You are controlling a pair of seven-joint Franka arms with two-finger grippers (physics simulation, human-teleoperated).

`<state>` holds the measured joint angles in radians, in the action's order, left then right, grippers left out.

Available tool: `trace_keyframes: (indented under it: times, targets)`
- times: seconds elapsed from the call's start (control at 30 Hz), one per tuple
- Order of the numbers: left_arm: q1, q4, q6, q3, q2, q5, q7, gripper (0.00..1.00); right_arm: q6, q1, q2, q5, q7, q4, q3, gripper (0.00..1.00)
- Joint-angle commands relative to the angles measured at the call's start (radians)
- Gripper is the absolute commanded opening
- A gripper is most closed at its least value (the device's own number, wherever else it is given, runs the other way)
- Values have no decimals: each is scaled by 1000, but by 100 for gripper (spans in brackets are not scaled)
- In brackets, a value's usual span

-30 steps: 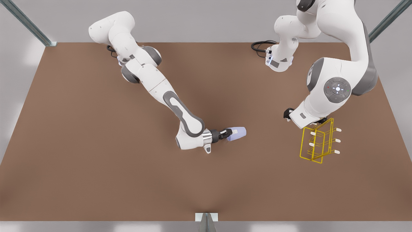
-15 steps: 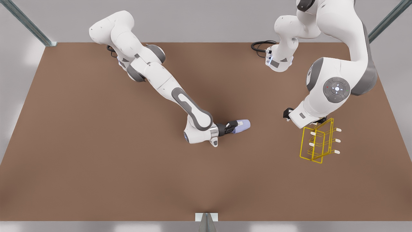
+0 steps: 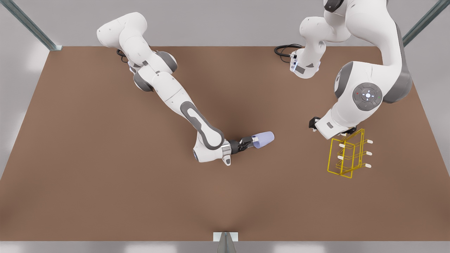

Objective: Place the cup on the cup holder

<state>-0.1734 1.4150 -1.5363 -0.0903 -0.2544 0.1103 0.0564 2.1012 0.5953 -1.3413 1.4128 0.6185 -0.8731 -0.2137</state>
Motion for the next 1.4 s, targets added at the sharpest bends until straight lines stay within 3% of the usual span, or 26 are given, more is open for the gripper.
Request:
trace_keyframes:
  times: [0.0,0.17,0.27,0.33,0.37,0.43,0.5,0.53,0.57,0.6,0.63,0.77,0.87,1.37]
  targets:
    - [0,-1,1,0,1,0,3,100,-47,-11,11,28,76,0,-1,100]
    - [0,-1,1,0,0,2,3,100,-128,-109,174,18,-52,-121,-47,100]
    - [-15,-1,-1,-8,0,2,3,100,-242,-259,422,-346,-499,-174,-41,100]
    - [-87,1,-1,-9,-28,3,5,100,-414,-399,761,-747,-902,-284,-39,100]
    - [-170,2,-7,-40,-83,-9,14,100,-513,-466,873,-911,-936,-277,-39,100]
    - [-259,85,-240,-42,-131,-23,16,100,-707,-566,880,-1204,-878,-187,-39,100]
    - [-271,248,-462,-43,-105,-27,-93,100,-739,-578,919,-1532,-783,-199,-39,100]
    - [-270,428,-673,-40,-48,-27,-118,100,-683,-597,944,-1523,-780,-327,-7,100]
    - [-265,530,-809,-37,-39,-27,-167,100,-557,-585,1083,-1474,-775,-530,92,100]
    - [-262,588,-880,-34,-34,-27,-242,100,-561,-534,1116,-1413,-777,-557,209,100]
    - [-261,607,-883,-20,-36,-27,-383,100,-595,-479,1125,-1413,-795,-552,261,100]
    - [-262,771,-1085,-14,-17,-21,-570,100,-607,-534,1114,-1437,-777,-504,266,100]
    - [-278,773,-1094,-17,-31,-21,-632,100,-607,-592,1114,-1436,-777,-471,264,100]
    - [-273,772,-1116,-5,-124,-17,-650,100,-557,-546,1067,-1486,-789,-428,264,100]
